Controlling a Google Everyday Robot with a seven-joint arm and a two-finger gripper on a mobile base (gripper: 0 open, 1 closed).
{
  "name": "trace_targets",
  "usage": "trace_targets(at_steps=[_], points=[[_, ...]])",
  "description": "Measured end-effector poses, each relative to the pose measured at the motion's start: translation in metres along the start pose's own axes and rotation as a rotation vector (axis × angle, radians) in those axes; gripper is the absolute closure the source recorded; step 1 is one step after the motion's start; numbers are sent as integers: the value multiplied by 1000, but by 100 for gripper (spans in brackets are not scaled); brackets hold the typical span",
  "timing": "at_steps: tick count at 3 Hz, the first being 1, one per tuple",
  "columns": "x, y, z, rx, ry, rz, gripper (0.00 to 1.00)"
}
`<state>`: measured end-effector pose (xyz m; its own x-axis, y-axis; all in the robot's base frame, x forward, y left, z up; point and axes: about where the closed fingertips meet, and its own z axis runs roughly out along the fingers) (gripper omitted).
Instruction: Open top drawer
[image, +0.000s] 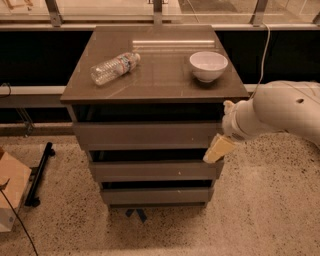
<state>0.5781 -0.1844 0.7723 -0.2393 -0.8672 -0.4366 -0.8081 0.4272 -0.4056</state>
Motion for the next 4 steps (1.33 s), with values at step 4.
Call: trace_targets(at_steps=[4], points=[[12,-11,81,-41,-71,122,0]])
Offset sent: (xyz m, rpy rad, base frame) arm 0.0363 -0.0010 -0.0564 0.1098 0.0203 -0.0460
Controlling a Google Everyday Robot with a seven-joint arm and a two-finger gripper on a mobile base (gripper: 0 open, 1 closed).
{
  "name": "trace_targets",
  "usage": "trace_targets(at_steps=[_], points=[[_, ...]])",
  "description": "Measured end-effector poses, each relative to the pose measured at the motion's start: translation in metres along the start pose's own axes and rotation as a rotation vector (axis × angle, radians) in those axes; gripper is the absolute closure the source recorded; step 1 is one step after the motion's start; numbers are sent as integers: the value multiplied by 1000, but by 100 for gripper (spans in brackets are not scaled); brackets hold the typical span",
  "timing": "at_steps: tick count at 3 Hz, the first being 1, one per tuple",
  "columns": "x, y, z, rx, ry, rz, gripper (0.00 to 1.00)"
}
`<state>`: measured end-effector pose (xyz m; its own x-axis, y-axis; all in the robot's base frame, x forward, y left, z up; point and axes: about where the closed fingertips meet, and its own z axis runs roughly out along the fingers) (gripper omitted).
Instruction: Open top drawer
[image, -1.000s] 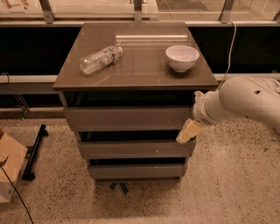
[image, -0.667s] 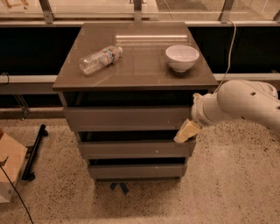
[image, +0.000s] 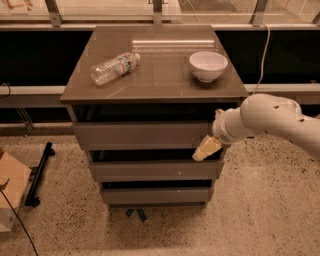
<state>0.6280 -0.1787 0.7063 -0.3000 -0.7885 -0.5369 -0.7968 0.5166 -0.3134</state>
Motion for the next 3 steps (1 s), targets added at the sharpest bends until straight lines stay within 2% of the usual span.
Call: trace_targets(at_steps=[2,3], points=[[-11,-10,48,-67,5,-15,0],[-11,-7,62,-113,14,-23,14]])
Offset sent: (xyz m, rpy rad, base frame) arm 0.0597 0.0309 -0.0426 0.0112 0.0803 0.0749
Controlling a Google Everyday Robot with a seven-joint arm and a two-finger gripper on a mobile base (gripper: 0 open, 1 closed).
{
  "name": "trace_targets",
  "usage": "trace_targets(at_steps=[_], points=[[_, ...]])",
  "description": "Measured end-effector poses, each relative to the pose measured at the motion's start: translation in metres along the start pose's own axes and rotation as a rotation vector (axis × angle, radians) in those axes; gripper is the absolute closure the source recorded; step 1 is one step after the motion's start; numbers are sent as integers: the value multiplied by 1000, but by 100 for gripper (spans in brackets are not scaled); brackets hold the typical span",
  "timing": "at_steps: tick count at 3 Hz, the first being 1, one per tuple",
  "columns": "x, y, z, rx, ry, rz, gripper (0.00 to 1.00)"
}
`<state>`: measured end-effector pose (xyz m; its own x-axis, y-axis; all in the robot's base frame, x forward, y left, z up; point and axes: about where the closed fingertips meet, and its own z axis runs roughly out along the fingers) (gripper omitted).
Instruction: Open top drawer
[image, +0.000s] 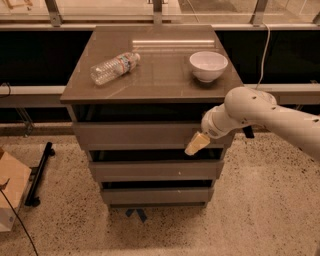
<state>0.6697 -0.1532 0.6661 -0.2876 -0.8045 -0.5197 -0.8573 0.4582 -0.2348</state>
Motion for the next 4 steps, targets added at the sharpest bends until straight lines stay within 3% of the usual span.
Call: trace_targets(at_steps=[1,3,4], points=[[12,9,-4,-34,38,-5,38],[15,15,-15,-50,51,-1,86],[14,14,-16,-50,51,-1,83]])
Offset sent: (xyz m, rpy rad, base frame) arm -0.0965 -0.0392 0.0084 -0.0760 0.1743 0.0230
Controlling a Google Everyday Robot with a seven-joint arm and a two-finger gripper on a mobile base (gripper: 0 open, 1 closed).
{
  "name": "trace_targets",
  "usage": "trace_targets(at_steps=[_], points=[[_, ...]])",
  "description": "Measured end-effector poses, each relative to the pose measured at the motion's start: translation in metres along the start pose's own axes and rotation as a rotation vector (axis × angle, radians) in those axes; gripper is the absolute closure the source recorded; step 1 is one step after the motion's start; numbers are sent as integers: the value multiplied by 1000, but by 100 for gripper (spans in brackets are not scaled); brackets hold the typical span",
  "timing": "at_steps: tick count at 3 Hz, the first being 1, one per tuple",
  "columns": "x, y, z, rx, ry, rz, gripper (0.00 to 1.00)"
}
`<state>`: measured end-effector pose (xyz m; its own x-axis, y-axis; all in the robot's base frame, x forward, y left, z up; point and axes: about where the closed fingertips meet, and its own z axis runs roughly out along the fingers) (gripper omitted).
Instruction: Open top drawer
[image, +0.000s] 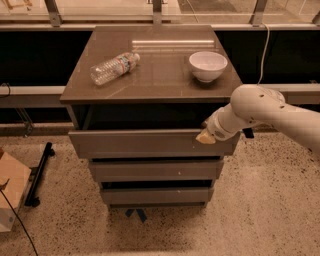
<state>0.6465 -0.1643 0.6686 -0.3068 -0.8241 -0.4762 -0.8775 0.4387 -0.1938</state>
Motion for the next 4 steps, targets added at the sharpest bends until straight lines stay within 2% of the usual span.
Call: trace_targets(at_steps=[3,4], points=[[-1,1,1,-3,1,-1,11],[-1,1,1,-3,1,-1,0]])
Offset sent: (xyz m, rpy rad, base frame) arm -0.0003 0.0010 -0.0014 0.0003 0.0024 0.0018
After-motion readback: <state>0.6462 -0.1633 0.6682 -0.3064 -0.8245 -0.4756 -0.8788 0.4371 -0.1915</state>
